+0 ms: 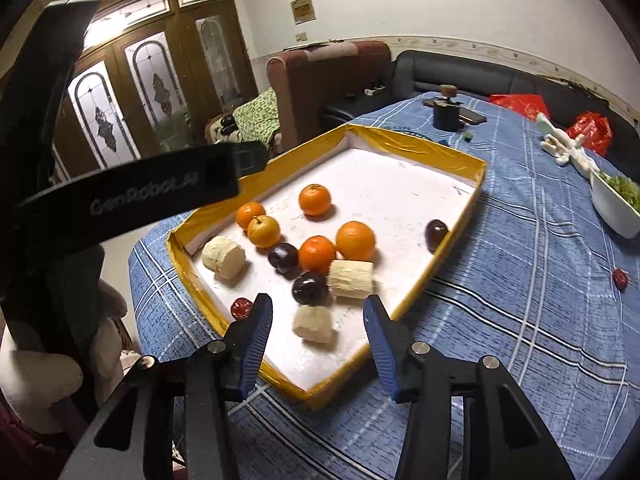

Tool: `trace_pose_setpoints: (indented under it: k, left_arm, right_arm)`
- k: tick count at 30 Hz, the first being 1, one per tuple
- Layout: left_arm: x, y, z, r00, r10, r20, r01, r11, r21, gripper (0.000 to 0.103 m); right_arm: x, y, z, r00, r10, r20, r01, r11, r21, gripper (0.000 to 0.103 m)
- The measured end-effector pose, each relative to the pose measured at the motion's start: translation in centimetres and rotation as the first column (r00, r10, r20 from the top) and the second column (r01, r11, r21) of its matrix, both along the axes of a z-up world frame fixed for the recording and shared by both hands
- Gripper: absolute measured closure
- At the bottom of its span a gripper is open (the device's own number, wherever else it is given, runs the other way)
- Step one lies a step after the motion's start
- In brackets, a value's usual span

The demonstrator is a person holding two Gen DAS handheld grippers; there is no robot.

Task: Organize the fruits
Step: 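Move both tools back toward the last fruit on the table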

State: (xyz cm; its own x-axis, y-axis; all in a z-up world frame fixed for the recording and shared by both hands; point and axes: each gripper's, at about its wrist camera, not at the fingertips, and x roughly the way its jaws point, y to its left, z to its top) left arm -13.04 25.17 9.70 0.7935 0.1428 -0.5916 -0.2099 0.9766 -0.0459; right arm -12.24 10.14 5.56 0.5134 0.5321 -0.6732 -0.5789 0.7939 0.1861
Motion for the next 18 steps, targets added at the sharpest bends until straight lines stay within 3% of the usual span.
trace_pose_setpoints:
  k: [18]
  left_arm:
    - [-0.2,-3.9,0.4,0.997,-0.078,-0.018,0.079,0.995,0.058,0.018]
  right_arm:
    - [0.4,-5.7,0.1,0.993,-0.114,-0.01,0.114,0.992,0.044,0.046]
